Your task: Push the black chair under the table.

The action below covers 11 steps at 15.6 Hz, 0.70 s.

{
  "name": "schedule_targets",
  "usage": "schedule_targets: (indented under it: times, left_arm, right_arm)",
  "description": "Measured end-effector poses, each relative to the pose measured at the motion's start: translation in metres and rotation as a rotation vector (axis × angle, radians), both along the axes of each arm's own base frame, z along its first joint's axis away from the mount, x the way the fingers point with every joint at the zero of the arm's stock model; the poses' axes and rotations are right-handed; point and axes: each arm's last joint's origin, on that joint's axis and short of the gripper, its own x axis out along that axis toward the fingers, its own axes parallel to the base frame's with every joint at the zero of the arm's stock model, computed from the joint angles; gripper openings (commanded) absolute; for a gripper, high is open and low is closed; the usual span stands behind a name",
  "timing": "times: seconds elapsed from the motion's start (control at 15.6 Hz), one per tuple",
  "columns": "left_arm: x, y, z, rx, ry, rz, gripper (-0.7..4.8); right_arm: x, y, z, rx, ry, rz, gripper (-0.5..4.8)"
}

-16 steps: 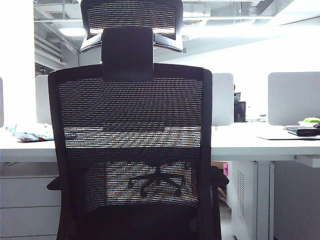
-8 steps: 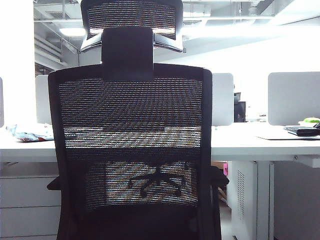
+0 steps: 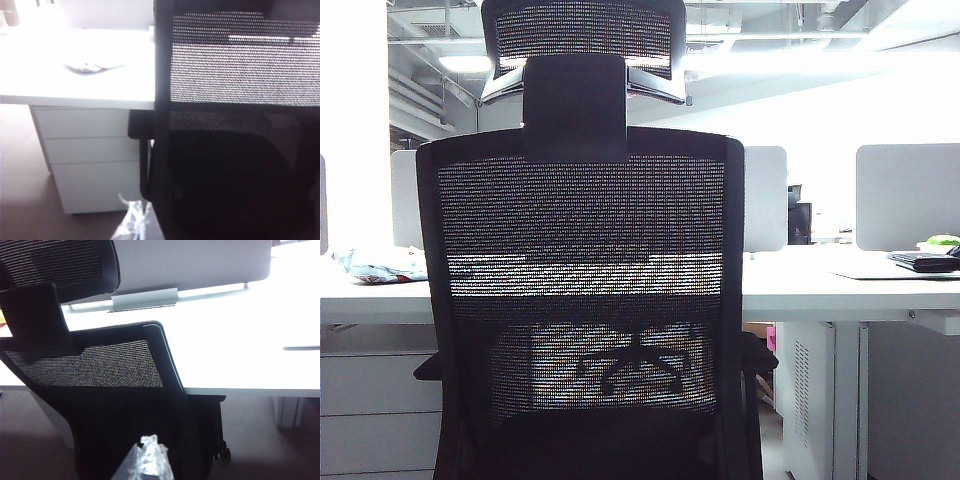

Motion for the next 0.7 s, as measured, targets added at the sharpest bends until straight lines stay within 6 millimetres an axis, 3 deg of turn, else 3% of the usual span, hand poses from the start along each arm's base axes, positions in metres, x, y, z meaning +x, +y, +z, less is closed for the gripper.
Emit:
schedule_targets:
  times: [0.7]
  left_arm:
    - [0.0001, 0.0025, 0.0028, 0.000, -0.029, 0.026, -0.05]
  right_arm:
    - [0.0000, 0.0000, 0.0000, 0.000, 0.000, 0.000, -0.09]
